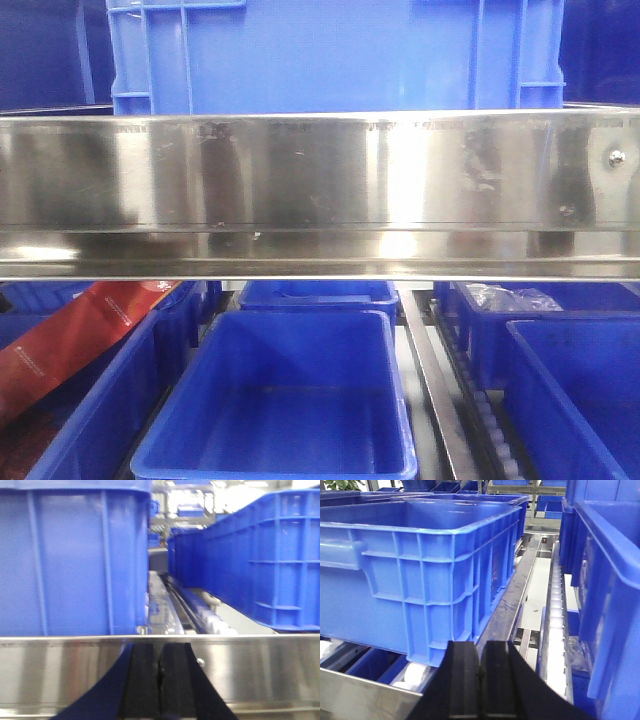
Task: Place valve from conveyor to right shelf box
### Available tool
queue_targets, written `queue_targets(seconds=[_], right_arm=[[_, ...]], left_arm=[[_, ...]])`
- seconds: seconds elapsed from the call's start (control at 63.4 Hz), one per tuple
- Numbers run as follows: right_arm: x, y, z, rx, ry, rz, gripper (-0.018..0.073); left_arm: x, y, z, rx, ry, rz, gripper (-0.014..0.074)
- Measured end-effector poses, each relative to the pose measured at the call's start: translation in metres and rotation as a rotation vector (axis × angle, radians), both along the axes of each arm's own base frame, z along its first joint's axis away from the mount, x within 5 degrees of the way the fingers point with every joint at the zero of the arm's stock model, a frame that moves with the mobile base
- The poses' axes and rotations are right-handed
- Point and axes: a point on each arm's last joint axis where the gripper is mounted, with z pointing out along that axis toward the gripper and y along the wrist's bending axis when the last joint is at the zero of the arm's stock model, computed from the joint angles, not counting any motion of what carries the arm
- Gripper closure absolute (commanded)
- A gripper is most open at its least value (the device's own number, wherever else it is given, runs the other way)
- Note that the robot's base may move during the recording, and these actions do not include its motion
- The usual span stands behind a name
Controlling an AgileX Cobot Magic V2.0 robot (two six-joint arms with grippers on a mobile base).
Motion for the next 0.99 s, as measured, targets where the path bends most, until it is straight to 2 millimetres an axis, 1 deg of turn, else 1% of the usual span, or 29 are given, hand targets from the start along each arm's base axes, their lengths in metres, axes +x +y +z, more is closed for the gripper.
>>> queue_targets(seconds=[0.237, 0.821, 0.915, 0.994], right_arm=[[0.000, 0.000, 0.000, 0.000, 0.000, 0.000, 0.0721], [0.000, 0.000, 0.000, -0.009, -0.003, -0.003, 0.0721], [-0.003, -0.005, -0.001, -0.033, -0.026, -0.031, 0.0721], [-0.011, -0.011, -0.006, -0.037, -0.055, -0.082, 0.0721]], left_arm=[[0.000, 0.000, 0.001, 0.000, -0.031, 0.004, 0.0708], [0.000, 0.000, 0.001, -0.001, -0.029, 0.005, 0.0708], [0.000, 0.000, 0.001, 0.001, -0.029, 0.006, 0.0708], [0.000, 0.000, 0.001, 0.001, -0.029, 0.006, 0.0708]])
